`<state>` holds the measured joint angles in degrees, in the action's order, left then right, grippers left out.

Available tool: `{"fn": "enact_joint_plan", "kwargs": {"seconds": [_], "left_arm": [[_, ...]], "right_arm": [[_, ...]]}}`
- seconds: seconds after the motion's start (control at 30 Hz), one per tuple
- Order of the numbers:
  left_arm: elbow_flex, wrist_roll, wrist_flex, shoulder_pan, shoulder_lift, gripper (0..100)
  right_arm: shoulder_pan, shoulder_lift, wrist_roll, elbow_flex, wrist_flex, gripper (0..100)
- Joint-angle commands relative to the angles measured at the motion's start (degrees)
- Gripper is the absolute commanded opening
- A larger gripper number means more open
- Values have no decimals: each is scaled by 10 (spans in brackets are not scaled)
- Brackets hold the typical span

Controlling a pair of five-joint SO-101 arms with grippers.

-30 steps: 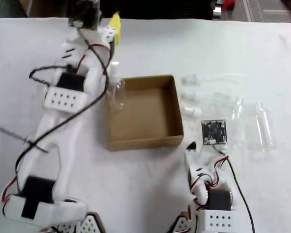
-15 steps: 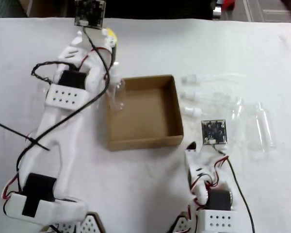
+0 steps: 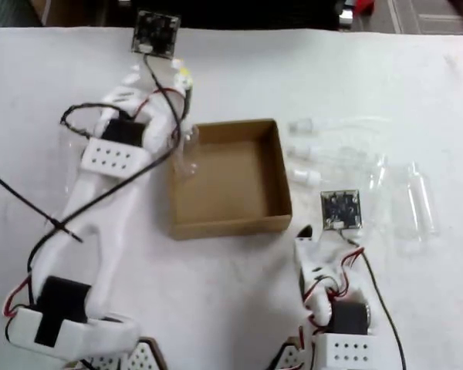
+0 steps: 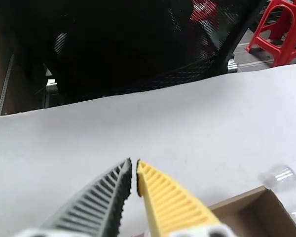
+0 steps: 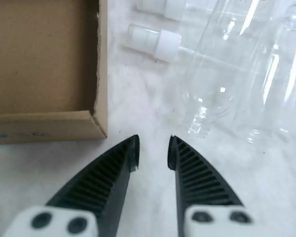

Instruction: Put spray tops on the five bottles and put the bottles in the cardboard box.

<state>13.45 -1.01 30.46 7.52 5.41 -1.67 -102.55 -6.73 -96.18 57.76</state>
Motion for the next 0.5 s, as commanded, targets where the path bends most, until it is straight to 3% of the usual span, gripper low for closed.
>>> {"fn": "enact_joint_plan", "kwargs": {"seconds": [0.0,0.47], "left_arm": [[-6,-6,4,15,5,21],[22,-5,4,15,7,22]], "right_arm": [[-4,-6,-6,-6,-8,91],[-4,-6,-6,-6,-8,91]]}}
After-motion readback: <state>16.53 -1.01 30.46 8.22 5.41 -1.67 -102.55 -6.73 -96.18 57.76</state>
